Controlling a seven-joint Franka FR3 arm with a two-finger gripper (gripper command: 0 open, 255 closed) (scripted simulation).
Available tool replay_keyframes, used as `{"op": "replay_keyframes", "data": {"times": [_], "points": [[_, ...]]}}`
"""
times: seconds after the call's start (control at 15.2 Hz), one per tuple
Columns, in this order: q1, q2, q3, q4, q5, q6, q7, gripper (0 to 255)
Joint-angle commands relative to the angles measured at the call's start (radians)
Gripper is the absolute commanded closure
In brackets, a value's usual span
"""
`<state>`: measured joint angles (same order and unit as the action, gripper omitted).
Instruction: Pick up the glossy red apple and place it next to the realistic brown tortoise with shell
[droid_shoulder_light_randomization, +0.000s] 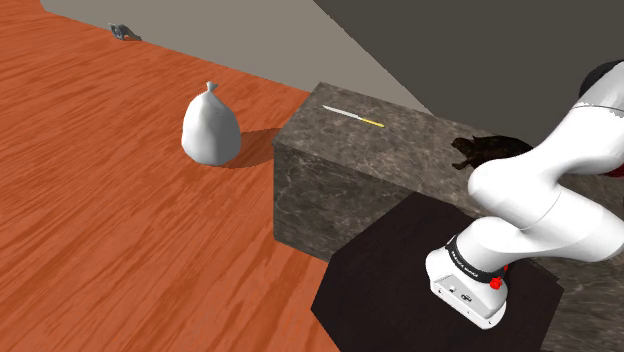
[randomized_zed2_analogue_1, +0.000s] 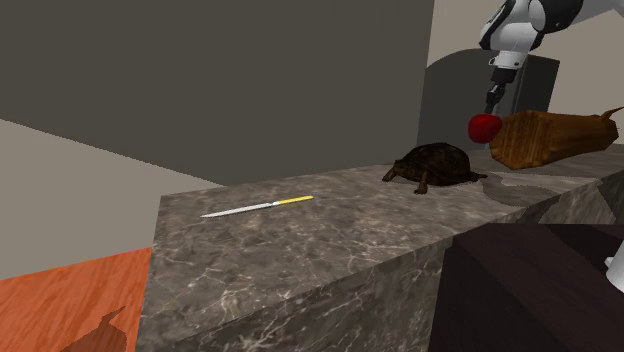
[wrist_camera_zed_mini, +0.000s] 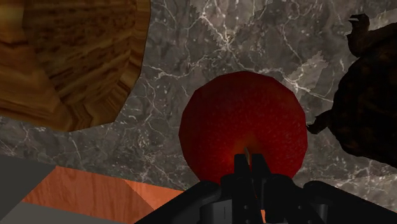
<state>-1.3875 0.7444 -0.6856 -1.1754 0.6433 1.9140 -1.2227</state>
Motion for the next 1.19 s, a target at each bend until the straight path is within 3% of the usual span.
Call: {"op": "replay_keyframes", "data": {"times": [0.0, 1.12], "points": [[0.001, 0.008, 0.004, -0.014, 0.006, 0.021, -0.007, 255], [0.010, 0.077, 0.044, -0.129, 0.064, 0.187, -0.072, 255]]}}
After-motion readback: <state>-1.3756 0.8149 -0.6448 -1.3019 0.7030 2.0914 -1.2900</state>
